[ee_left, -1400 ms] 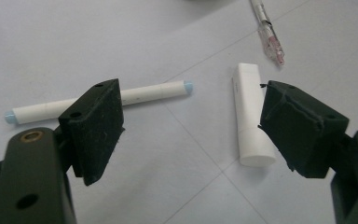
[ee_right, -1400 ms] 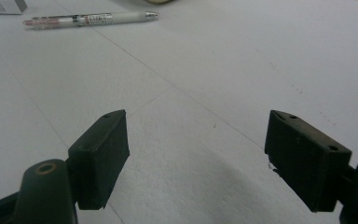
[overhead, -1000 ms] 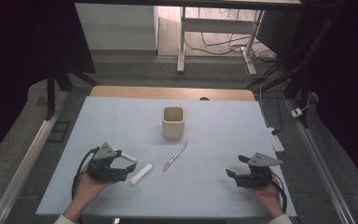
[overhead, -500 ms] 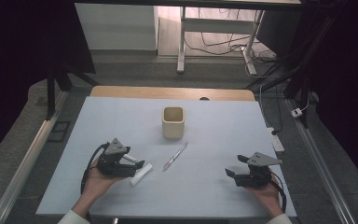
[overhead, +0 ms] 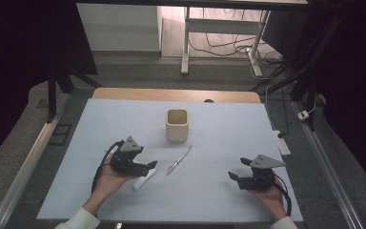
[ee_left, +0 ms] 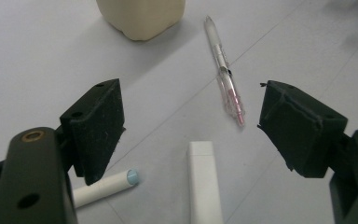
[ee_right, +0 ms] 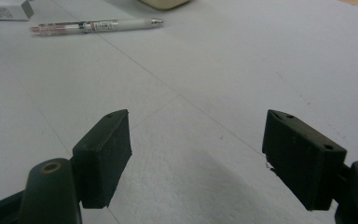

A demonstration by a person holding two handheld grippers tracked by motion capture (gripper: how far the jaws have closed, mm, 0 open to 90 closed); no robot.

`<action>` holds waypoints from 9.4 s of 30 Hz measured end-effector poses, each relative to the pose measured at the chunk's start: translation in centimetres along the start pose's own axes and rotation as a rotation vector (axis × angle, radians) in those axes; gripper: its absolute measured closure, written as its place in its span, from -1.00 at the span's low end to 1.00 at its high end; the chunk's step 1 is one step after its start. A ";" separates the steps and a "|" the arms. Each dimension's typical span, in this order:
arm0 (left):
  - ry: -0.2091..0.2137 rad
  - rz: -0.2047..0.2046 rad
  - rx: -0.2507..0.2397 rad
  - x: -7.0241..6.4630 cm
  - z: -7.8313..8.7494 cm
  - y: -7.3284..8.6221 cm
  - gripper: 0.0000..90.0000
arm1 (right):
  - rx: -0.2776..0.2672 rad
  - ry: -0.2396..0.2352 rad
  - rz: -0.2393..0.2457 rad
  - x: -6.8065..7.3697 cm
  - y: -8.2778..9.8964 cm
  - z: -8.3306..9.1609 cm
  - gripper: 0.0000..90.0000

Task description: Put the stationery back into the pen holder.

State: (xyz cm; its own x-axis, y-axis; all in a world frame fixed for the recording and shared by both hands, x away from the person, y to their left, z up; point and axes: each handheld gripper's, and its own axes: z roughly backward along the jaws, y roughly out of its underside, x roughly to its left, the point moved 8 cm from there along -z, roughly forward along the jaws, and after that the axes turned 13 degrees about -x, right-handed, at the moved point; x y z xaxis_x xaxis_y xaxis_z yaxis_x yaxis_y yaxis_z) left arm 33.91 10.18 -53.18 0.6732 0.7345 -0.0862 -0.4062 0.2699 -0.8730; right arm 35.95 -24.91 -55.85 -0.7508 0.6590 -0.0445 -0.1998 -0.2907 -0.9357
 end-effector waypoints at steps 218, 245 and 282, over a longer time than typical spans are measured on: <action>0.171 0.012 -0.250 -1.1 -4.1 -8.8 0.75 | 0.053 0.034 0.025 -0.6 0.8 -0.6 -0.48; 0.134 0.033 -0.316 0.7 -2.6 -9.5 0.75 | 0.048 0.037 0.024 -0.6 0.8 -0.5 -0.48; 0.073 0.092 -0.391 3.5 -3.7 -14.3 0.75 | 0.036 0.025 0.009 -0.7 0.6 -0.5 -0.47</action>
State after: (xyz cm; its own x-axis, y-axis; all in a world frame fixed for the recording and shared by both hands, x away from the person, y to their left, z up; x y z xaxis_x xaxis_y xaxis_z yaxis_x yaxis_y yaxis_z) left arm 44.35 6.54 -42.76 0.6928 0.6944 -0.1943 -0.2106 -0.0629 -0.9755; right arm 36.64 -25.17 -56.60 -0.7372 0.6729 -0.0619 -0.2161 -0.3215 -0.9219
